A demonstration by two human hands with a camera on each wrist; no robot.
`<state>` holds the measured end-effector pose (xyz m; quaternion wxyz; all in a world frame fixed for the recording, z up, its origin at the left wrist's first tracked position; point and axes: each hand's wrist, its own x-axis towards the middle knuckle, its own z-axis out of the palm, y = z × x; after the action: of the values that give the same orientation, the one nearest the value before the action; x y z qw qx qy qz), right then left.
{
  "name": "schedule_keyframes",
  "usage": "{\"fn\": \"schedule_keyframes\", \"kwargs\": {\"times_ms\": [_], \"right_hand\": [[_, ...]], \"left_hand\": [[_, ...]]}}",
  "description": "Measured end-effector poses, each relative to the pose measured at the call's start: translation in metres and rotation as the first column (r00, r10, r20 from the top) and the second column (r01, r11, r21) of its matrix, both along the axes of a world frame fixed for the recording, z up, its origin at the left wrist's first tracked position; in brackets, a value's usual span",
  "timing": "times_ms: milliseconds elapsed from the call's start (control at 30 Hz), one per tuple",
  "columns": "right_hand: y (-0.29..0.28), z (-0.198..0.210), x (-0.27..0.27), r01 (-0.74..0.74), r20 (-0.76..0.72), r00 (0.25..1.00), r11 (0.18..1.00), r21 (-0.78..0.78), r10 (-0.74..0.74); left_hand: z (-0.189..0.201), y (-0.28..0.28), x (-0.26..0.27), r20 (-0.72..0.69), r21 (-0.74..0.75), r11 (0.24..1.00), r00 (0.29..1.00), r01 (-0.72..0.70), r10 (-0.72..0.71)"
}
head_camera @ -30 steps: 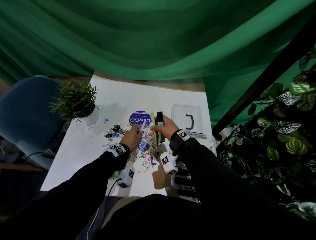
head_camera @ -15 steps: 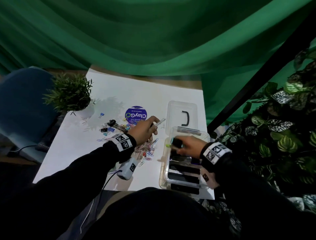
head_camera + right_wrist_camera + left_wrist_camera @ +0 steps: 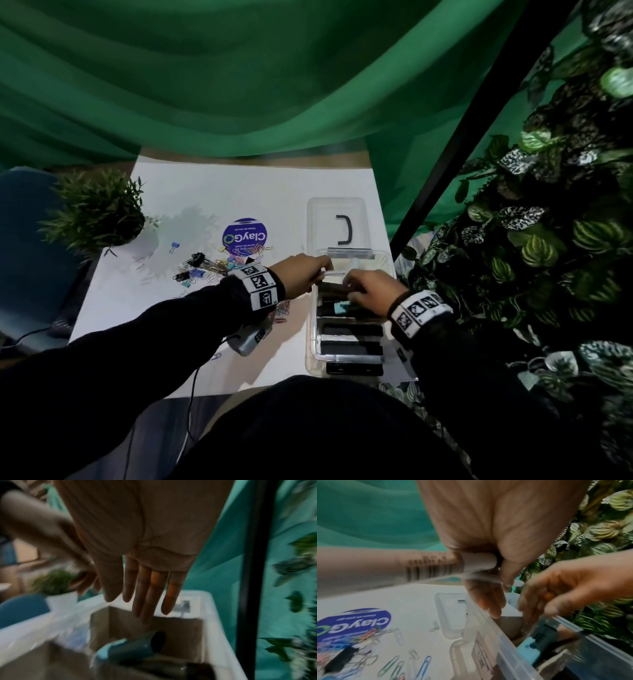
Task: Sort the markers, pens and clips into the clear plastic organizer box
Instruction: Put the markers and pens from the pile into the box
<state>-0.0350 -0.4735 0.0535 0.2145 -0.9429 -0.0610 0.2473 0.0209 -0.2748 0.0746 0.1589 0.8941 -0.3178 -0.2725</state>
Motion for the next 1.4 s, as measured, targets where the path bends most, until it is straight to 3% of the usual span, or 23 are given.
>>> {"fn": "schedule_keyframes", "kwargs": {"times_ms": [133, 200, 300, 467, 567, 633, 667, 800, 967, 1100, 1167, 1267, 1400], "right_hand": [[-0.041, 0.006, -0.014, 0.307, 0.277, 0.918, 0.951, -0.035, -0.286], [-0.043, 0.001, -0.015, 0.344, 0.157, 0.933, 0.932, -0.115, -0.325], [-0.036, -0.005, -0.015, 0.366, -0.056, 0.927, 0.926, -0.095, -0.372], [-0.037, -0.009, -0.016, 0.384, -0.06, 0.921, 0.923, -0.034, -0.385], [-0.041, -0.008, -0.026, 0.384, 0.132, 0.918, 0.922, -0.051, -0.375], [-0.039, -0.007, -0.032, 0.32, 0.274, 0.922, 0.936, -0.148, -0.272], [-0.036, -0.008, -0.033, 0.259, 0.254, 0.945, 0.943, -0.21, -0.203], [-0.015, -0.009, -0.019, 0.006, -0.067, 0.997, 0.911, -0.413, -0.037], [0.006, -0.014, -0.006, -0.156, -0.066, 0.988, 0.872, -0.463, 0.142], [0.015, -0.012, -0.005, -0.122, -0.12, 0.99, 0.893, -0.434, 0.077], [0.026, 0.002, 0.0, -0.069, -0.094, 0.995, 0.92, -0.385, 0.035], [0.065, 0.022, 0.013, -0.014, 0.028, 0.999, 0.978, -0.209, 0.02], [0.144, 0.015, 0.044, -0.088, -0.006, 0.996, 0.994, -0.066, 0.088]], "left_hand": [[-0.003, -0.043, -0.01, -0.033, 0.075, 0.985, 0.987, 0.157, -0.155], [-0.01, -0.069, -0.019, -0.045, 0.111, 0.97, 0.976, 0.215, -0.211], [-0.019, -0.098, -0.029, -0.042, 0.087, 0.968, 0.972, 0.235, -0.232], [-0.028, -0.097, -0.027, -0.038, 0.023, 0.966, 0.966, 0.256, -0.255], [-0.031, -0.07, -0.021, 0.08, 0.058, 0.97, 0.967, 0.237, -0.241], [-0.033, -0.051, -0.02, 0.131, 0.172, 0.957, 0.958, 0.232, -0.255], [-0.034, -0.044, -0.02, 0.149, 0.226, 0.943, 0.948, 0.246, -0.282], [-0.042, -0.046, -0.023, 0.161, 0.333, 0.89, 0.911, 0.311, -0.379], [-0.044, -0.044, -0.024, 0.195, 0.222, 0.925, 0.915, 0.309, -0.352], [-0.044, -0.012, -0.012, 0.437, 0.068, 0.934, 0.831, 0.351, -0.344], [-0.046, 0.012, -0.002, 0.485, 0.001, 0.961, 0.84, 0.277, -0.242], [-0.053, 0.063, 0.024, 0.422, -0.056, 0.998, 0.907, 0.02, 0.005], [-0.08, 0.158, 0.062, 0.331, 0.123, 0.951, 0.915, -0.285, 0.232]]}}
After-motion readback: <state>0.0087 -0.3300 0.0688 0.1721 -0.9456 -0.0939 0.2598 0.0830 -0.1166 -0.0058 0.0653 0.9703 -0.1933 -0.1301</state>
